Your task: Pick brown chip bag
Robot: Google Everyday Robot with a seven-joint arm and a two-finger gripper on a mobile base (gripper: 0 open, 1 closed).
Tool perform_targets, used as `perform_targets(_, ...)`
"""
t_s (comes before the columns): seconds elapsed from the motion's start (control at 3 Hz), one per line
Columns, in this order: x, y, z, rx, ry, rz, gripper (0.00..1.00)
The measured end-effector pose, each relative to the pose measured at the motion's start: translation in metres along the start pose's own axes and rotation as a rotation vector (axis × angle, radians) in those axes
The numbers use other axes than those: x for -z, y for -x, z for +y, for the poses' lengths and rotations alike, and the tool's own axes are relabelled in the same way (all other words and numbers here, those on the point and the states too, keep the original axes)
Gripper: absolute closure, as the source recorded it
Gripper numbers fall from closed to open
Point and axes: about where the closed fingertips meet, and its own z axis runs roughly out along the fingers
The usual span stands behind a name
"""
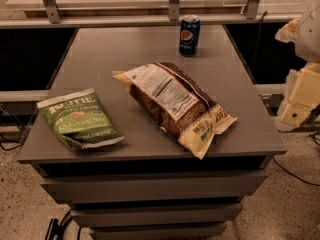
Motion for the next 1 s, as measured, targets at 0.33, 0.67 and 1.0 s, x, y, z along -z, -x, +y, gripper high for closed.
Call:
perform_targets(0.33,0.000,0.000,0.000,0.000,0.000,0.000,0.00)
perform_targets(0.67,-0.010,0.015,0.002,-0.014,0.007,-0.056,0.00)
perform_targets(1.0,-0.036,0.050,0.004,-0.033,0.031,-0.136,0.00)
